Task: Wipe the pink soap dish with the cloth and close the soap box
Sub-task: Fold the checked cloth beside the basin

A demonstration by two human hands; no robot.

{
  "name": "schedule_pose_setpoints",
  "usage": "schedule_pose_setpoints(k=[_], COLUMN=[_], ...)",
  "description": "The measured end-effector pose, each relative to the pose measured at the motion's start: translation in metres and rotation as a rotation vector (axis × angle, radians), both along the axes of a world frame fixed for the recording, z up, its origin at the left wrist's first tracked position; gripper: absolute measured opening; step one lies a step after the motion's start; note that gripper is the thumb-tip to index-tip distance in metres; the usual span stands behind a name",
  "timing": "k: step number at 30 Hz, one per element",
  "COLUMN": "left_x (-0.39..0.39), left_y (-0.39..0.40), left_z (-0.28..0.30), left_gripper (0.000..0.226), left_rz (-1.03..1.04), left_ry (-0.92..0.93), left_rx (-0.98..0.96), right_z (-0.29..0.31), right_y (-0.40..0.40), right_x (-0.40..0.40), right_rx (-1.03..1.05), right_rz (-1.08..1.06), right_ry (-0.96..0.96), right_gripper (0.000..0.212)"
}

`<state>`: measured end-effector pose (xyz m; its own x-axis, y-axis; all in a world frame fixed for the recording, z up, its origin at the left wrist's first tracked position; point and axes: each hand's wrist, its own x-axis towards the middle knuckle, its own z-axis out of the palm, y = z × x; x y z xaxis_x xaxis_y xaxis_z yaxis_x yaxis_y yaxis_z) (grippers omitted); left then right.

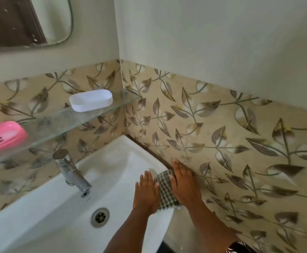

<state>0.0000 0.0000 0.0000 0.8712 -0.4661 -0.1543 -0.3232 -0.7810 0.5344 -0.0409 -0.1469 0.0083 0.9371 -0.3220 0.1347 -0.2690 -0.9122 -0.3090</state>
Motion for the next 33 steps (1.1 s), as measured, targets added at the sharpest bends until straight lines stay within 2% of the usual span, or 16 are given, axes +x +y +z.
schedule_pose_setpoints(k=[3,5,8,11,14,18,21,25,29,33], left_x=[-0.004,-0.006,-0.004,-0.001,0.003,0.006,0.006,0.003,0.003,0.005], left_y=[-0.006,-0.010,-0.016,-0.017,-0.014,-0.012,-0.012,-0.008,-0.001,0.013], left_z=[-0.016,-0.024,-0.025,-0.025,-0.026,-0.027,-0.023,-0.010,0.009,0.046], left_gripper=[0.058,0.056,0.048,0.049,0.061,0.079,0.075,0.071,0.062,0.051], left_rz=[0.080,0.142,0.315,0.495,0.575,0.613,0.619,0.624,0.609,0.585], left_ry=[0.150,0.194,0.245,0.445,0.622,0.816,0.823,0.736,0.660,0.622], left_rx=[-0.064,-0.123,-0.114,-0.188,-0.324,-0.521,-0.585,-0.630,-0.656,-0.730], right_z=[-0.010,-0.015,-0.020,-0.024,-0.021,-0.020,-0.016,-0.014,0.009,0.045], right_y=[-0.004,-0.004,-0.007,-0.008,-0.005,-0.001,0.001,-0.004,-0.002,0.009], right_x=[-0.004,-0.005,-0.002,-0.002,-0.002,0.001,0.004,0.006,0.006,0.011], right_rx=[0.099,0.181,0.269,0.431,0.637,0.893,1.115,1.273,1.209,1.202], right_rz=[-0.076,-0.087,-0.079,-0.098,-0.148,-0.228,-0.326,-0.532,-0.610,-0.547], right_ry=[-0.006,0.020,0.024,0.041,0.050,0.032,0.000,0.084,0.061,0.015], right_gripper=[0.066,0.058,0.051,0.052,0.056,0.051,0.045,0.049,0.050,0.049])
